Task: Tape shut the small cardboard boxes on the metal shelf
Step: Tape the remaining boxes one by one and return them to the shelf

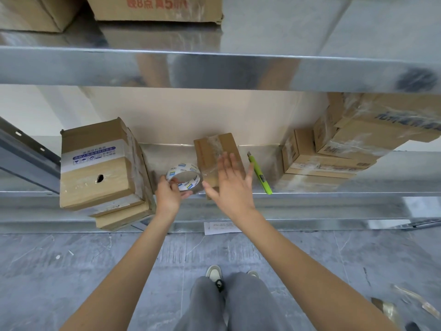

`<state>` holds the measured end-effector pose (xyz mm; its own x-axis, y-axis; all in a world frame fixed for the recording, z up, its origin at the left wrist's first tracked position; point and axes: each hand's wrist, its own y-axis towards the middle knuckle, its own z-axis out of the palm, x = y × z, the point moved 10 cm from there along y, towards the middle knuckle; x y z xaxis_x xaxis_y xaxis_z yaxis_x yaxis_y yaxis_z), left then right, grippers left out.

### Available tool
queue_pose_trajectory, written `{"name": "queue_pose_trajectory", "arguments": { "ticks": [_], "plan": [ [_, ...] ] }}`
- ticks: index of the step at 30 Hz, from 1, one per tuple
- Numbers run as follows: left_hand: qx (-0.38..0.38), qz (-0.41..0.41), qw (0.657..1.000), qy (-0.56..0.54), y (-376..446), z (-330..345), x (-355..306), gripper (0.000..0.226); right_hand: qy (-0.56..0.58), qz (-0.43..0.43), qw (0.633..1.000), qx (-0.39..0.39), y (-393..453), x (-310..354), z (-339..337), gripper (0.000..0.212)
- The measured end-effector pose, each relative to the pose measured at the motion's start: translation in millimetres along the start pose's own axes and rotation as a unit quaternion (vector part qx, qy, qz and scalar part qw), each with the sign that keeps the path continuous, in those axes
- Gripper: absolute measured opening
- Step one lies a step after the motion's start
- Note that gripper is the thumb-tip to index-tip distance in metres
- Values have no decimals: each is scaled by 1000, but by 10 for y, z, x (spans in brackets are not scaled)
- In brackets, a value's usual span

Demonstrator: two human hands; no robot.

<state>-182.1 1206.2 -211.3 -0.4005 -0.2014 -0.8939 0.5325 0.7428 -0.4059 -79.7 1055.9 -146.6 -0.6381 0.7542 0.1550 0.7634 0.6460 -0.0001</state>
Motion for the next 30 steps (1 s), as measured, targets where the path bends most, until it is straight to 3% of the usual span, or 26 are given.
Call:
{"name": "queue_pose_trajectory", "arguments": {
  "ticks": [3,7,9,13,15,19,21,23,26,30],
  "plan": [
    [-2,3,1000,-2,25,-10,17,14,-61,-61,996,-19,-86,307,44,65],
    [-13,2,1000,-13,0,-29,11,15,-74,-74,994,-26,-71,341,28,60],
    [-14,-3,1000,-25,-52,7,31,16,-33,-55,998,-2,-19,228,65,70],
    [-24,-76,989,-124,-194,70,163,22,57,133,989,26,-3,-275,44,115],
    [6,-128,978,-163,-292,165,229,29,100,161,982,17,3,-345,-29,113],
    [128,-224,947,-194,-532,448,205,70,190,150,967,-76,-34,-214,-340,104],
    [218,-212,933,-190,-588,618,28,83,253,139,950,-121,-85,-114,-463,101],
    [268,-185,919,-223,-586,705,-162,83,315,132,929,-145,-138,-60,-512,99],
    [249,-139,939,-192,-477,602,-272,76,435,153,879,-122,-182,-112,-377,91],
    [220,-88,969,-76,-409,535,-371,81,613,182,761,-106,-261,-232,-129,56]
  ]
}}
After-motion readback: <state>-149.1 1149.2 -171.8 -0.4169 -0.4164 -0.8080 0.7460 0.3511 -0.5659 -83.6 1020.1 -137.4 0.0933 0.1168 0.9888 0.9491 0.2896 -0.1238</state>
